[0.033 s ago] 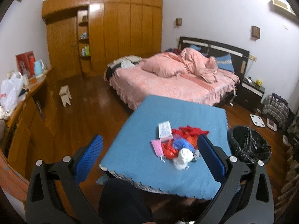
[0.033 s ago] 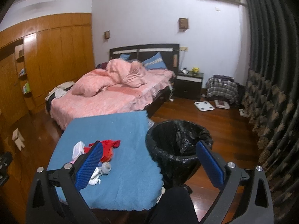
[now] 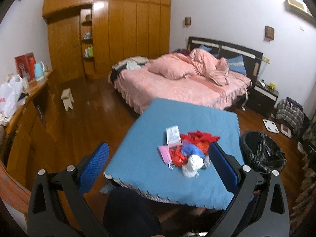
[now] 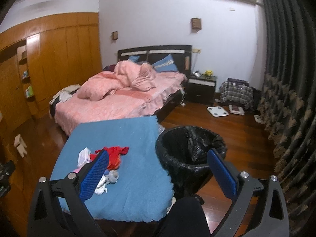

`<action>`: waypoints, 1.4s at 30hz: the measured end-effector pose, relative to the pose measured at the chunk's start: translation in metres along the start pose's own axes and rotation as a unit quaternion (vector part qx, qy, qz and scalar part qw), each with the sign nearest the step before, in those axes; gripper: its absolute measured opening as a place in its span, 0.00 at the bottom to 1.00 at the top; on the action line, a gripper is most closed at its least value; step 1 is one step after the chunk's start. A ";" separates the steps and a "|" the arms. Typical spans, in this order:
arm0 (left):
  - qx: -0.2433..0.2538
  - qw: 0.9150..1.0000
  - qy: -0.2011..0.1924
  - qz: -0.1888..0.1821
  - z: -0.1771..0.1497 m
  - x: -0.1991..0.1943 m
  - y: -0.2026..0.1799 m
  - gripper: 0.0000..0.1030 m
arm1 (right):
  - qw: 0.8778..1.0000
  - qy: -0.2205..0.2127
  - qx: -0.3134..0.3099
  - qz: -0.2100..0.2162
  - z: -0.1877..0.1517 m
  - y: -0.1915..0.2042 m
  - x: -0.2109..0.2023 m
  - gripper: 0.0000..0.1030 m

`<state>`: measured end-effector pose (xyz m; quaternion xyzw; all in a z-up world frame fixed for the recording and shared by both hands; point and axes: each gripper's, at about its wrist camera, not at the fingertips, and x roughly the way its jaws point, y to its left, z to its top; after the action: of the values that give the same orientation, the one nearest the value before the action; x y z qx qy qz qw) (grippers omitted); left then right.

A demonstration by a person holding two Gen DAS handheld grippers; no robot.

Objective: Collect trash
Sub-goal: 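Move both tools toward the trash pile on the blue table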

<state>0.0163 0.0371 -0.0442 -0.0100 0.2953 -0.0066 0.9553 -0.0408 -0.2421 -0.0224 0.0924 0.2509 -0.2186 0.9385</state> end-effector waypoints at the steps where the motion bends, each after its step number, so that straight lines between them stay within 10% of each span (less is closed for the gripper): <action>1: 0.002 1.000 0.005 -0.002 -0.003 0.003 0.004 0.95 | 1.000 0.002 -0.002 0.001 -0.002 0.001 0.002 0.94; 22: 0.000 0.993 0.117 -0.018 -0.031 0.095 0.006 0.95 | 0.989 0.107 -0.075 0.070 -0.019 0.056 0.084 0.86; 42: 0.024 0.988 0.144 -0.056 -0.061 0.217 -0.040 0.94 | 0.975 0.182 -0.084 0.092 -0.080 0.056 0.219 0.71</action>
<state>0.1608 -0.0074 -0.2156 -0.0024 0.4289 -0.0684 0.9007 0.1209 -0.2496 -0.1994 0.0740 0.4251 -0.0887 0.8977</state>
